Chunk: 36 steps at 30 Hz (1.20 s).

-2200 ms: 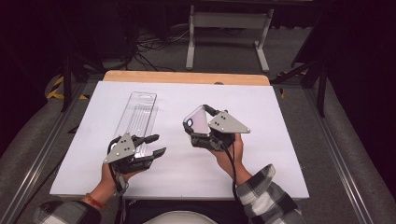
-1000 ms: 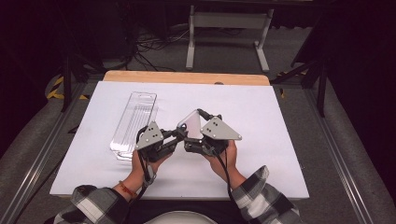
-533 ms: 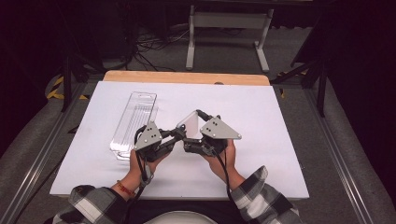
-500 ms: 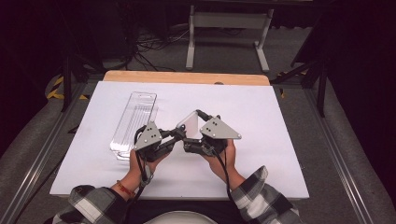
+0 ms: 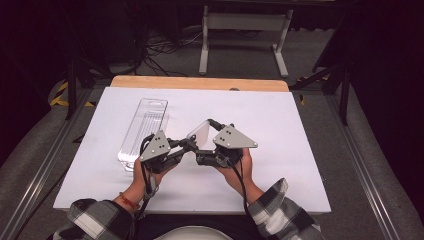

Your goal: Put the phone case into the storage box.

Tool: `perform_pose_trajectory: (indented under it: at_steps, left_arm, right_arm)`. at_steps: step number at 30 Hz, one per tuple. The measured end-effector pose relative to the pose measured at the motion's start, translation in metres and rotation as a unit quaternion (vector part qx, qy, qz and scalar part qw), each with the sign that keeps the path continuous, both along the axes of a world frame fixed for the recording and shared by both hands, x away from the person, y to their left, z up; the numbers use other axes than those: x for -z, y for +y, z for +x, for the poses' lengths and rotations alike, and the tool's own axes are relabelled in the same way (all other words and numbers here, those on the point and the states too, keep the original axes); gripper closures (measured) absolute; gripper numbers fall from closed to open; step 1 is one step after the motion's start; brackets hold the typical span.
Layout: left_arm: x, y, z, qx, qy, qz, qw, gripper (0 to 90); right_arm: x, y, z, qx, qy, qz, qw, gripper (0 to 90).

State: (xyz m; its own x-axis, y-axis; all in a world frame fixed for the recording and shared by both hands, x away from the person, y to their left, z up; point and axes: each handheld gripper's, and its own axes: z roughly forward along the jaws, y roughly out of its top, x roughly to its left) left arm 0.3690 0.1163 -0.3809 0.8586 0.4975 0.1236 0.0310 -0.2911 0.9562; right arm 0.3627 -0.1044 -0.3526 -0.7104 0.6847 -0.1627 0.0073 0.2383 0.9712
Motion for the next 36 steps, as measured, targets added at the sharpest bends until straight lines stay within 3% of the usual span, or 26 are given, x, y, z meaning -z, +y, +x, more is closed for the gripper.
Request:
perform_pose_trajectory:
  at_steps: [20, 36]
  left_arm:
    - [-0.007, 0.019, 0.003, 0.003, 0.003, 0.009, 0.9999, 81.2]
    - [-0.011, 0.023, 0.004, 0.012, 0.002, 0.011, 0.9999, 81.2]
  right_arm:
    - [-0.003, -0.015, 0.0, 0.013, -0.015, 0.0, 0.9998, 17.9]
    - [0.006, -0.031, -0.008, 0.022, -0.056, -0.046, 0.9971, 18.5]
